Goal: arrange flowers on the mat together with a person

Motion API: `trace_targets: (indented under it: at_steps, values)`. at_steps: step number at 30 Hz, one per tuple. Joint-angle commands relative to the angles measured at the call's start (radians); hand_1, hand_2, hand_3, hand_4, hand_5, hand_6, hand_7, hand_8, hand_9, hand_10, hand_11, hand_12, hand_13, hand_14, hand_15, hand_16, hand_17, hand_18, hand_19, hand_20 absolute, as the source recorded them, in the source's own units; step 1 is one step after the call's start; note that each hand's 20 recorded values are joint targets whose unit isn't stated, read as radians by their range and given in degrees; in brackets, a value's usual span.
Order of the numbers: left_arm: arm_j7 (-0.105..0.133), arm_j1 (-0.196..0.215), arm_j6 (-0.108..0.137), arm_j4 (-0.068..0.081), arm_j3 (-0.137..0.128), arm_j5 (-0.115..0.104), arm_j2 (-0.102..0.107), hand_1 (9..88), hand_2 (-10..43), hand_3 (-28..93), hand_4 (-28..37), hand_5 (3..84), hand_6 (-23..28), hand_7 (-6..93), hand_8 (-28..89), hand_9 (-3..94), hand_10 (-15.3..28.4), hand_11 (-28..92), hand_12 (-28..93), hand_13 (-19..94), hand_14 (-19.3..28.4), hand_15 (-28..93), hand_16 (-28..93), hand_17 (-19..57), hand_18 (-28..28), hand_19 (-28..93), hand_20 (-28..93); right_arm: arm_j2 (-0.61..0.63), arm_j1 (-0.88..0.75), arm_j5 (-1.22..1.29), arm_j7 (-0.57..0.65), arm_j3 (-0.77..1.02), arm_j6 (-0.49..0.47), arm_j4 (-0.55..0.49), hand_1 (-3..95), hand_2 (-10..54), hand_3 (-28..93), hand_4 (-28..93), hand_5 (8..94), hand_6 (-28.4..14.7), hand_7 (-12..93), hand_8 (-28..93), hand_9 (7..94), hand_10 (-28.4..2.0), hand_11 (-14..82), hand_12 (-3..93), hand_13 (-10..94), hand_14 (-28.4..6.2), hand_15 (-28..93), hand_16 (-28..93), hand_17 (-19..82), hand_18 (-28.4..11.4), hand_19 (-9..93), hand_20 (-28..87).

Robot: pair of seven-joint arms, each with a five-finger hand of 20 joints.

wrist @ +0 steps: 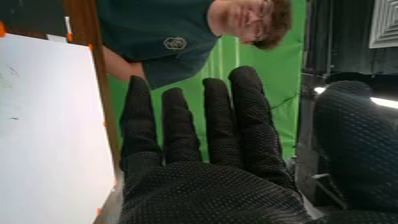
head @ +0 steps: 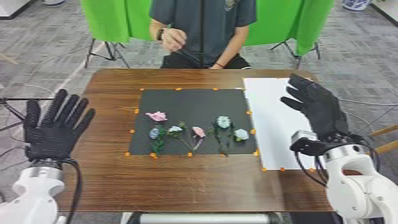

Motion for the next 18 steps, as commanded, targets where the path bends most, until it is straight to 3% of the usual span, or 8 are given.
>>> trace_targets:
  at_steps: [1,3,6,8,10,12,15,18]
  values:
    - [0.029,0.01,-0.023,0.008,-0.02,-0.023,0.002,41.2,21.4,24,-28.3,40.8,6.7,6.1,-10,35.8,13.8,13,5,28,12.3,18,-5,-3.8,13.2,27,12,0.008,0.079,-0.005,-0.023,-0.003,-0.044,0.025,12.6,13.5,78,-27,40.3,-1.0,12,-12,35.0,-8.4,4.3,6.8,25,-9.8,8,9,12,-15.0,35,9]
    - [0.025,-0.002,-0.017,0.008,-0.016,-0.012,0.015,41.3,21.4,24,-28.2,40.0,6.5,5.5,-10,35.8,13.6,12,5,28,11.8,17,-5,-3.7,13.0,26,13,0.01,0.093,-0.001,-0.008,-0.009,-0.04,0.026,12.0,13.4,78,-27,39.5,-1.4,11,-11,34.6,-8.5,3.8,7.2,25,-9.9,8,9,11,-15.0,35,9]
    - [0.021,0.014,-0.003,-0.001,-0.003,-0.012,-0.002,40.1,20.9,28,-28.3,39.7,5.4,6.2,-10,35.4,12.0,11,4,27,10.2,16,-6,-3.5,12.6,26,13,-0.011,0.078,-0.002,0.01,-0.006,-0.064,0.017,12.0,13.4,78,-27,38.8,-1.7,11,-11,34.1,-8.7,3.8,7.5,25,-9.9,7,9,11,-15.0,35,9]
    - [0.024,0.012,0.018,-0.004,0.009,-0.02,-0.005,39.1,20.3,32,-28.3,40.1,5.2,6.5,-10,34.7,11.2,12,4,25,8.8,15,-6,-3.5,12.2,26,13,-0.035,0.054,-0.011,-0.002,-0.004,-0.066,0.004,12.0,13.4,78,-27,38.5,-1.7,10,-11,33.8,-8.8,3.6,7.6,25,-9.8,7,10,11,-15.0,35,9]
    - [0.003,-0.007,0.052,0.0,0.024,-0.003,-0.004,34.4,18.8,44,-28.3,40.2,4.9,7.3,-10,33.1,10.9,13,3,20,6.8,13,-7,-3.8,11.6,26,12,-0.054,0.028,-0.046,-0.006,0.003,-0.073,-0.005,11.9,13.4,78,-27,38.5,-1.8,10,-11,33.7,-8.9,3.4,7.6,24,-9.8,7,10,11,-15.0,35,9]
    - [-0.019,-0.035,0.037,0.023,0.035,-0.004,0.008,30.0,17.3,56,-28.3,40.2,5.0,7.9,-10,31.3,11.1,13,3,17,5.4,12,-7,-3.8,10.8,26,12,-0.056,0.014,-0.048,-0.015,-0.002,-0.054,-0.005,11.8,13.4,78,-26,38.7,-1.9,10,-10,33.6,-8.7,3.3,7.7,24,-9.5,7,10,11,-14.9,34,9]
    - [-0.002,-0.001,0.012,0.008,0.015,0.003,0.004,28.0,16.5,61,-28.3,40.4,5.3,8.1,-10,30.1,10.7,14,3,16,4.8,11,-8,-3.9,10.4,25,12,-0.05,0.009,-0.063,-0.033,-0.009,-0.044,-0.005,12.1,12.9,79,-26,40.6,-2.7,10,-11,34.6,-9.2,3.9,7.6,24,-7.5,6,9,12,-11.5,31,8]
    - [0.03,0.02,-0.003,-0.001,-0.002,-0.007,-0.009,28.0,16.4,62,-28.3,40.5,5.3,8.2,-10,30.4,10.9,14,3,19,5.6,12,-8,-3.7,10.4,25,12,-0.056,0.027,-0.07,-0.067,-0.028,-0.024,-0.002,12.4,12.9,80,-26,44.1,-5.7,10,-12,37.3,-11.2,6.9,4.7,24,-6.0,14,-7,16,-5.9,24,3]
